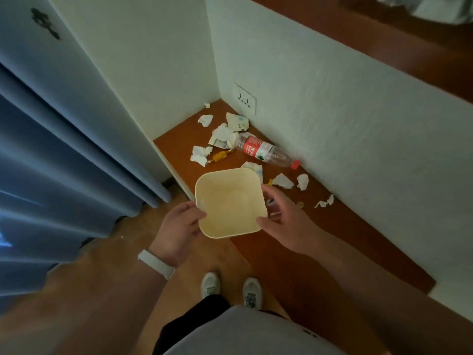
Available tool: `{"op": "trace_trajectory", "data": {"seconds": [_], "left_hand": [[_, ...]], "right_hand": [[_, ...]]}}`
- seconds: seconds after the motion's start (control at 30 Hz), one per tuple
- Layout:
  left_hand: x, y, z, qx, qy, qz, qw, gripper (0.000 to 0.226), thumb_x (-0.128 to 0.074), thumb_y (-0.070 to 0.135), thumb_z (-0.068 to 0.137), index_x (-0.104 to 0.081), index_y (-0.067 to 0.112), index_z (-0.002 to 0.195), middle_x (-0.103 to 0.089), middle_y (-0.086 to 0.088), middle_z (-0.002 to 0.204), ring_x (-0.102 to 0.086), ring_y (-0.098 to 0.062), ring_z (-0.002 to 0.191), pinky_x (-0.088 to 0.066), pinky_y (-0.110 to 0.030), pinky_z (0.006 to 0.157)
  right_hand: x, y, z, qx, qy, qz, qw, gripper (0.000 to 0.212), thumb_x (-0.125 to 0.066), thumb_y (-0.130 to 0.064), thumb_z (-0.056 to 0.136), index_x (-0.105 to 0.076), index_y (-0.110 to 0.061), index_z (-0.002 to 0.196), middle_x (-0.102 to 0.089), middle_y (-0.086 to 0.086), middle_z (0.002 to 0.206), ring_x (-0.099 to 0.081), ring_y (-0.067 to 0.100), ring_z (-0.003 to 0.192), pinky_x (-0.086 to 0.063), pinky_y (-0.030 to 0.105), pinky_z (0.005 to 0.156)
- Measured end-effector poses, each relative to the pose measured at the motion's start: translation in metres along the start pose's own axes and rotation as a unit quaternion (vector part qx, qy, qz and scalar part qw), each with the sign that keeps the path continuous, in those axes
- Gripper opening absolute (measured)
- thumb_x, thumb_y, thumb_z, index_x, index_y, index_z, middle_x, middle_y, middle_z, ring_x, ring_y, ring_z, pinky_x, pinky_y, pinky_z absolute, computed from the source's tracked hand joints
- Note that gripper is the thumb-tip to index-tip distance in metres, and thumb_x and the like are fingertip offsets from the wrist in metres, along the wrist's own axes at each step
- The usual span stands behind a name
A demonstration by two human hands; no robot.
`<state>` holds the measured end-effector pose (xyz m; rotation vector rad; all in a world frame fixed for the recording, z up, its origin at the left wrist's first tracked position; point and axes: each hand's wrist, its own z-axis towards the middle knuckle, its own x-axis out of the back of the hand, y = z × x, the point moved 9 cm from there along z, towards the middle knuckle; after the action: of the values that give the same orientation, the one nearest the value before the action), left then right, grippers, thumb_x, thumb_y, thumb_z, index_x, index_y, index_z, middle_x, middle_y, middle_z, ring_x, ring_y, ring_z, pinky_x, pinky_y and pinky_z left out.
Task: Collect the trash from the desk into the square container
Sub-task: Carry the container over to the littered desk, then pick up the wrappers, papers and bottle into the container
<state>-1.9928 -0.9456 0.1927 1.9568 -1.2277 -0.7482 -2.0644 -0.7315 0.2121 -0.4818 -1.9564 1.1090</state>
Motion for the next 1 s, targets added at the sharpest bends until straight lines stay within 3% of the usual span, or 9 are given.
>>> {"op": "trace_trajectory", "data": {"seconds": [0.1, 0.23, 0.37, 0.47, 0.53, 0.63, 0.77, 0.93, 1.0], "left_hand": [[-0.011, -0.001, 0.017, 0.020, -0.018, 0.005, 1.000, 0.027, -0.056, 0.003, 0.089, -0.061, -0.003, 0.116, -0.070, -0.008, 0.082, -0.067, -0.016, 0.067, -0.054, -0.038, 0.072], [-0.027, 0.004, 0.034, 0.039, -0.063, 0.027, 0.997, 0.020, -0.054, 0.002, 0.091, -0.056, -0.002, 0.111, -0.062, 0.005, 0.056, -0.062, -0.011, 0.056, -0.051, -0.032, 0.065], [-0.030, 0.018, 0.050, 0.039, -0.055, 0.034, 0.997, 0.022, -0.057, 0.005, 0.090, -0.059, 0.001, 0.112, -0.070, 0.000, 0.071, -0.066, -0.016, 0.068, -0.051, -0.034, 0.070], [-0.027, 0.025, 0.061, 0.038, -0.032, 0.039, 0.998, 0.019, -0.059, 0.005, 0.089, -0.059, 0.005, 0.108, -0.072, -0.003, 0.080, -0.066, -0.022, 0.083, -0.051, -0.037, 0.074], [-0.027, 0.029, 0.066, 0.033, -0.027, 0.043, 0.998, 0.017, -0.058, 0.004, 0.089, -0.059, 0.004, 0.107, -0.070, -0.006, 0.085, -0.065, -0.022, 0.084, -0.051, -0.037, 0.073], [-0.026, 0.032, 0.071, 0.033, -0.029, 0.054, 0.998, 0.024, -0.057, 0.004, 0.090, -0.059, 0.000, 0.114, -0.068, -0.010, 0.091, -0.064, -0.023, 0.088, -0.054, -0.039, 0.077], [-0.021, 0.031, 0.076, 0.047, -0.017, 0.046, 0.998, 0.039, -0.059, 0.005, 0.090, -0.055, -0.007, 0.127, -0.068, -0.018, 0.108, -0.064, -0.028, 0.097, -0.049, -0.050, 0.100], [-0.015, 0.026, 0.079, 0.062, 0.005, 0.033, 0.997, 0.038, -0.059, 0.003, 0.090, -0.056, -0.004, 0.127, -0.068, -0.015, 0.109, -0.066, -0.029, 0.101, -0.050, -0.049, 0.101], [-0.016, 0.026, 0.080, 0.062, 0.001, 0.032, 0.998, 0.037, -0.059, 0.002, 0.090, -0.056, -0.005, 0.126, -0.072, -0.009, 0.097, -0.068, -0.023, 0.088, -0.054, -0.045, 0.094]], "right_hand": [[0.007, 0.006, 0.005, -0.008, 0.009, 0.022, 1.000, 0.066, -0.062, -0.034, 0.093, -0.024, -0.041, 0.147, -0.044, -0.022, 0.131, -0.053, -0.009, 0.106, -0.049, 0.009, 0.073], [0.015, 0.019, 0.007, -0.025, 0.036, 0.014, 0.999, 0.062, -0.060, -0.037, 0.093, -0.029, -0.039, 0.146, -0.048, -0.018, 0.134, -0.055, -0.003, 0.109, -0.047, 0.011, 0.074], [0.026, 0.026, 0.008, -0.052, 0.055, 0.037, 0.996, 0.035, -0.056, -0.035, 0.096, -0.044, -0.043, 0.127, -0.055, -0.027, 0.118, -0.055, -0.009, 0.106, -0.049, 0.013, 0.077], [0.038, 0.042, 0.014, -0.100, 0.081, 0.085, 0.988, 0.026, -0.052, -0.029, 0.097, -0.048, -0.042, 0.119, -0.056, -0.019, 0.109, -0.059, 0.004, 0.101, -0.050, 0.025, 0.085], [0.043, 0.064, 0.021, -0.133, 0.098, 0.079, 0.983, 0.019, -0.052, -0.030, 0.097, -0.047, -0.037, 0.113, -0.057, -0.017, 0.105, -0.057, 0.000, 0.093, -0.045, 0.021, 0.078], [0.042, 0.100, 0.032, -0.156, 0.087, -0.057, 0.982, 0.026, -0.057, -0.034, 0.095, -0.051, -0.025, 0.119, -0.055, -0.012, 0.107, -0.053, 0.002, 0.096, -0.042, 0.018, 0.078], [0.031, 0.136, 0.051, -0.153, 0.055, -0.231, 0.959, 0.053, -0.054, -0.042, 0.093, -0.045, -0.017, 0.138, -0.047, 0.004, 0.133, -0.047, 0.020, 0.122, -0.046, 0.038, 0.098], [0.017, 0.144, 0.070, -0.128, 0.034, -0.350, 0.927, 0.050, -0.054, -0.039, 0.091, -0.044, -0.021, 0.136, -0.049, 0.005, 0.132, -0.045, 0.023, 0.121, -0.045, 0.040, 0.094], [0.013, 0.148, 0.073, -0.135, 0.021, -0.361, 0.922, 0.050, -0.055, -0.038, 0.090, -0.045, -0.022, 0.136, -0.050, 0.005, 0.131, -0.047, 0.023, 0.120, -0.046, 0.041, 0.093]]}}
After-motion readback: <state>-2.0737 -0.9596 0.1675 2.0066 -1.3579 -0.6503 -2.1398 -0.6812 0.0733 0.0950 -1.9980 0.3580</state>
